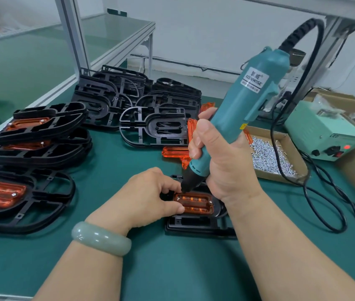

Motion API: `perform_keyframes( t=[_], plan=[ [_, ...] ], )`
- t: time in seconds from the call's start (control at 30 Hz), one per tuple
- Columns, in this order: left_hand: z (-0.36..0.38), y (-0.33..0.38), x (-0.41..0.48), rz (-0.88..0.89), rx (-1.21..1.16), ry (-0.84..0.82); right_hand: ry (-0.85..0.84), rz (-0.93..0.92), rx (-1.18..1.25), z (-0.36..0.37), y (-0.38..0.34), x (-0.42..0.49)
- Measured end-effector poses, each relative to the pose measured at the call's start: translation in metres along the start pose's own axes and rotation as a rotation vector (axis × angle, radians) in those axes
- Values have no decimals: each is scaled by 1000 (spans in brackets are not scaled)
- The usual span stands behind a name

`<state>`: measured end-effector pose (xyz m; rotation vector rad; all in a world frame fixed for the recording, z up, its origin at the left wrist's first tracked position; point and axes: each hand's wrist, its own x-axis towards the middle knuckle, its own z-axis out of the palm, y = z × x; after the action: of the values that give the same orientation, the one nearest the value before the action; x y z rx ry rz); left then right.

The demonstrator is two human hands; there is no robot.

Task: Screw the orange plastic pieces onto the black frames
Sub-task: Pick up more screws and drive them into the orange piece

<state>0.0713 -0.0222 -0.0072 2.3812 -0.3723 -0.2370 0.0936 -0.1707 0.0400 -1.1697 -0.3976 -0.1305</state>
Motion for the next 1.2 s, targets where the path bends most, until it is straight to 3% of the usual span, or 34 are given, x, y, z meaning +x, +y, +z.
perform_keyframes(
  t=[0.7, 1.2],
  plan=[
    [2, 1, 2, -9, -11, 35, -98, 9, -46, 1, 1, 2],
    [0, 4, 2, -30, -7, 11, 28, 6, 2, -2, -2, -3]
  ],
)
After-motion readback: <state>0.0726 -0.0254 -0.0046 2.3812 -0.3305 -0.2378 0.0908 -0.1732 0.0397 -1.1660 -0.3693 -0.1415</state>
